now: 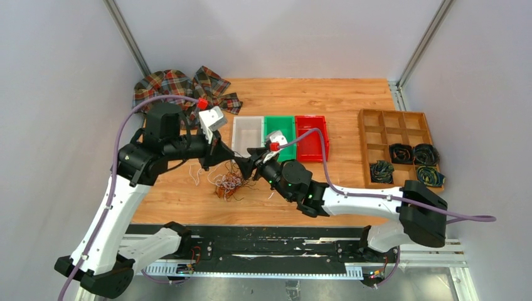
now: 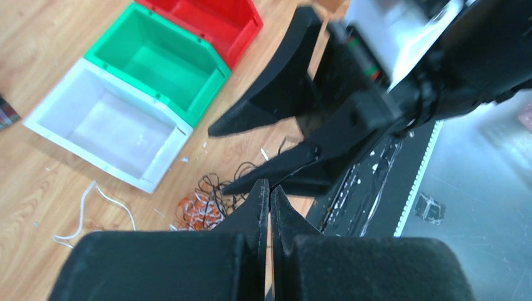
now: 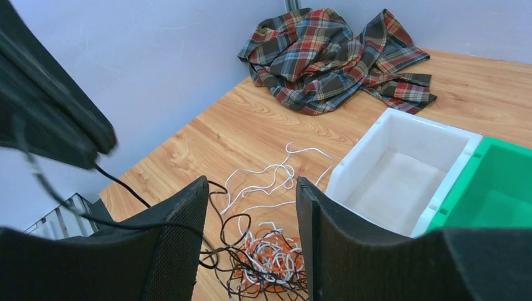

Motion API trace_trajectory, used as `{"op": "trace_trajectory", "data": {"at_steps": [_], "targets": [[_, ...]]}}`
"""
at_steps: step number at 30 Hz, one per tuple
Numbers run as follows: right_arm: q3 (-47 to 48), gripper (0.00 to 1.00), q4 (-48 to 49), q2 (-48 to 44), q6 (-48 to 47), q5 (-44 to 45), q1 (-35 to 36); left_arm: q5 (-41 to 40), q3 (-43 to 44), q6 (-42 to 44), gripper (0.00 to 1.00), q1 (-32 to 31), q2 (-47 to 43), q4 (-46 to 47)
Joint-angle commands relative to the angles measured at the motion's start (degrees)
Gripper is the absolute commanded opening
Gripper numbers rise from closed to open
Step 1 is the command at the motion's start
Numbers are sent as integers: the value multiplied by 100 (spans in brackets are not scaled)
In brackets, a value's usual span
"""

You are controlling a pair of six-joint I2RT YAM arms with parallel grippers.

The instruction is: Untangle the cables

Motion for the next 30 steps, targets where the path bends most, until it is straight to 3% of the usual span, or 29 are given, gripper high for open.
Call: {"op": "trace_trajectory", "data": {"at_steps": [1,12,30], "targets": [[298,54,359,391,98,175,74,268,768,-151,1,-78,173,-40],[18,55,510,1068,392,458,77,371,2684,-362,1,-87,738,-67],[-829,53,675,1462,735,931,16,-715,6269,286,0,-86,1948,-52]]}}
